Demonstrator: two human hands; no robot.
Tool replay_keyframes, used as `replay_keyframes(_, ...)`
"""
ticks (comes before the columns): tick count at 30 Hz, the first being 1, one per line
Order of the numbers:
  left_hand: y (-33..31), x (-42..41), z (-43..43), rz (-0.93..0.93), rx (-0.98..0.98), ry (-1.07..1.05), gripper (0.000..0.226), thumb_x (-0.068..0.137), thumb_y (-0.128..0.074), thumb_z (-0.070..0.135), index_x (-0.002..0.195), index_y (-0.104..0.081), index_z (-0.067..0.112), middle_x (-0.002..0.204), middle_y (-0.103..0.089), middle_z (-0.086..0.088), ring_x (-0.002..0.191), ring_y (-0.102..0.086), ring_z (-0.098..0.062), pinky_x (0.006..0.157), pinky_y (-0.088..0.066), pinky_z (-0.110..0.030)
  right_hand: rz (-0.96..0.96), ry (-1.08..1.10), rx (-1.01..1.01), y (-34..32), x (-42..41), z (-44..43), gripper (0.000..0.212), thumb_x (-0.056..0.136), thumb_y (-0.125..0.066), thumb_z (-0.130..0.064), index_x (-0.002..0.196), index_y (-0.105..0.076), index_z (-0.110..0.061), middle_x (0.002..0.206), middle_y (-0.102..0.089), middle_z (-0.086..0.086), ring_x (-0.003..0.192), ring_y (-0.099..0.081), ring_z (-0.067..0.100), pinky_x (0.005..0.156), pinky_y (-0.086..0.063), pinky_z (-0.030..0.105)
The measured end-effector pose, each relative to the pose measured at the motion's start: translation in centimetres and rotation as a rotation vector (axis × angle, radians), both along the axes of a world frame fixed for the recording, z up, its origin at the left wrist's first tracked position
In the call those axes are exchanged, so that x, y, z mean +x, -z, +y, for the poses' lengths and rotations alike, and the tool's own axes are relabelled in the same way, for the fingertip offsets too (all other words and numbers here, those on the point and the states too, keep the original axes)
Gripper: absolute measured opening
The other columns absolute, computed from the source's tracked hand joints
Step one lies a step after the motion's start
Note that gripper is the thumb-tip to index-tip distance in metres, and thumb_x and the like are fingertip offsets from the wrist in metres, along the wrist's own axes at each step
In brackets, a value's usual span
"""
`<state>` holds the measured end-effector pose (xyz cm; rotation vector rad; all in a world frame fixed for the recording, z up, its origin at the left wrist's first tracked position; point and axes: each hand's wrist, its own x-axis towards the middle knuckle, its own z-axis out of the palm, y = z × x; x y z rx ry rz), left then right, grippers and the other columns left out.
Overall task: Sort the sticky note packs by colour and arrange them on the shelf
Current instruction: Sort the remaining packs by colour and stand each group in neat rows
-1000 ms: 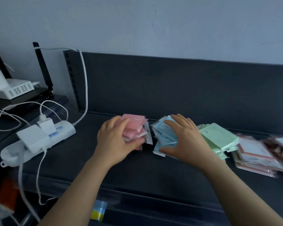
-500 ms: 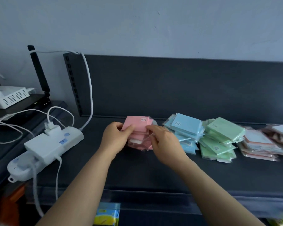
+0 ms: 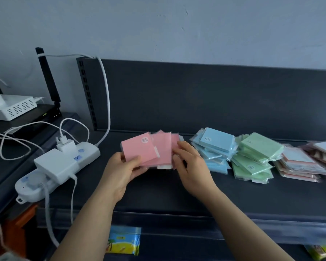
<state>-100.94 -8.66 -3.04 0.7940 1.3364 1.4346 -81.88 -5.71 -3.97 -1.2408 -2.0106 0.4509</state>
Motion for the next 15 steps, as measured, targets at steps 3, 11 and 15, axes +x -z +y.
replay_keyframes(3, 0.2, 0.3, -0.6, 0.027, -0.014, 0.073, 0.028, 0.089, -0.062, -0.001, 0.115, -0.055, 0.006, 0.112, -0.066, -0.011, 0.094, -0.071, -0.023, 0.077, -0.059, -0.035, 0.052, -0.006, -0.035, 0.2, -0.2, 0.0, 0.032, 0.099, -0.049, -0.029, 0.125, -0.061, -0.015, 0.148, -0.039, -0.006, 0.14, -0.028, 0.009, 0.11, -0.027, 0.02)
replay_keyframes(11, 1.0, 1.1, -1.0, 0.14, 0.033, 0.072, 0.023, 0.094, -0.06, 0.012, 0.116, -0.056, 0.013, 0.114, -0.066, -0.003, 0.101, -0.066, -0.018, 0.085, -0.057, -0.036, 0.238, 0.03, -0.048, 0.4, 0.5, -0.1, 0.014, 0.096, -0.054, -0.022, 0.095, -0.066, -0.014, 0.128, -0.05, -0.012, 0.112, -0.048, -0.004, 0.084, -0.039, 0.006)
replay_keyframes(15, 1.2, 0.8, -1.3, 0.217, 0.073, 0.044, 0.023, 0.09, -0.064, 0.009, 0.11, -0.056, 0.019, 0.107, -0.069, -0.002, 0.096, -0.068, -0.017, 0.076, -0.058, -0.033, 0.32, 0.086, -0.054, -0.5, 0.8, -0.8, 0.015, 0.096, -0.054, -0.019, 0.087, -0.066, -0.017, 0.103, -0.057, -0.01, 0.092, -0.053, -0.002, 0.069, -0.039, 0.005)
